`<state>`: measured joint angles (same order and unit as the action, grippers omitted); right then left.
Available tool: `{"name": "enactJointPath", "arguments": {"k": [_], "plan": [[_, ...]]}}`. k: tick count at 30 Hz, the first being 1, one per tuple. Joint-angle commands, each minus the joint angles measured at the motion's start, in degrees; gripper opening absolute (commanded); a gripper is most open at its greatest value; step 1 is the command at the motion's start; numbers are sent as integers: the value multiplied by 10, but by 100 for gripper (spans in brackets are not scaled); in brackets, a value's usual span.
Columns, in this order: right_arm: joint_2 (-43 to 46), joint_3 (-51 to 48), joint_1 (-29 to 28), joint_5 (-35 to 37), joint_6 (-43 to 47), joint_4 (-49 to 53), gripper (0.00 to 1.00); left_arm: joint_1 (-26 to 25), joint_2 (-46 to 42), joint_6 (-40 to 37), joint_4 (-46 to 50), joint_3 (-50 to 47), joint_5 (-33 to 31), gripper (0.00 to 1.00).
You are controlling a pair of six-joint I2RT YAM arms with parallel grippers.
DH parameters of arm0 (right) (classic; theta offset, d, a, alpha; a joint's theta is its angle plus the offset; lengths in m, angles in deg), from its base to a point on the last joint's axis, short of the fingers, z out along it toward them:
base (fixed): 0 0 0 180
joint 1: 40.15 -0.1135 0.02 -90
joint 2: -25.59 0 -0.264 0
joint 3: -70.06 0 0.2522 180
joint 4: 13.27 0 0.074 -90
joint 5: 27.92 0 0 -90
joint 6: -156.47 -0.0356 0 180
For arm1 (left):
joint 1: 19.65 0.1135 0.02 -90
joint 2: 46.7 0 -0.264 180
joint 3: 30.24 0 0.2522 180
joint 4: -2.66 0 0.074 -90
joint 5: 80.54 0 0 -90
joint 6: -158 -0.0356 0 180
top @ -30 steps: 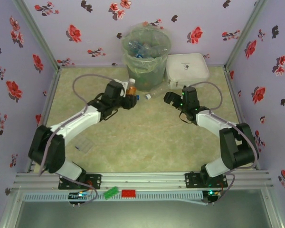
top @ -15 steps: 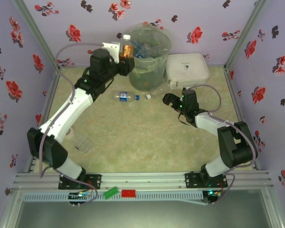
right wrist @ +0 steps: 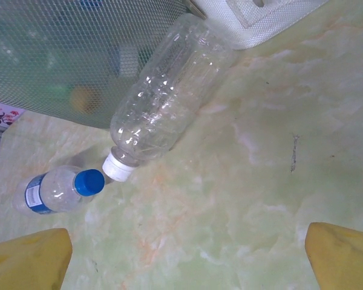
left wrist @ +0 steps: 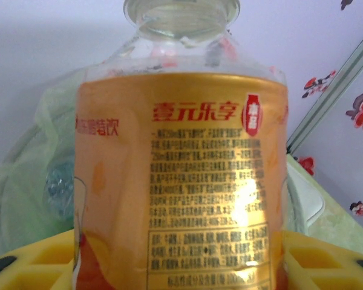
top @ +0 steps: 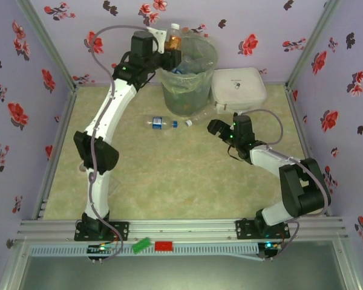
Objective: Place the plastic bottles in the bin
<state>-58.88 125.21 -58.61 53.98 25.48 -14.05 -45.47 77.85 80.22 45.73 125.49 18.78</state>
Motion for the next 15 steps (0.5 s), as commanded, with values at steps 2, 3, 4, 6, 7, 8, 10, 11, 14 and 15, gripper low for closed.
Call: {"name": "enactJointPath", "arguments": {"k": [2,3,4,6,7,8,10,11,14,15], "plan": [[35,-17,2,12,2,17,100,9,63,5,57,87,21,38],[41,-19,2,13,2,18,100,10,70,10,54,92,23,38],[46,-22,2,14,2,20,100,10,75,15,51,94,26,39],[58,-24,3,18,4,25,100,10,78,25,42,92,27,56],[63,-25,2,21,6,28,100,10,78,30,39,90,29,69],[66,-26,2,24,8,30,100,10,76,36,35,89,31,82],[68,-27,2,28,10,32,100,9,72,39,28,89,35,96],[67,-26,2,30,10,32,100,8,67,37,25,89,36,99],[51,-20,2,29,2,28,100,4,45,32,12,77,36,100],[42,-16,3,29,-5,24,100,2,34,28,7,69,36,100]]}}
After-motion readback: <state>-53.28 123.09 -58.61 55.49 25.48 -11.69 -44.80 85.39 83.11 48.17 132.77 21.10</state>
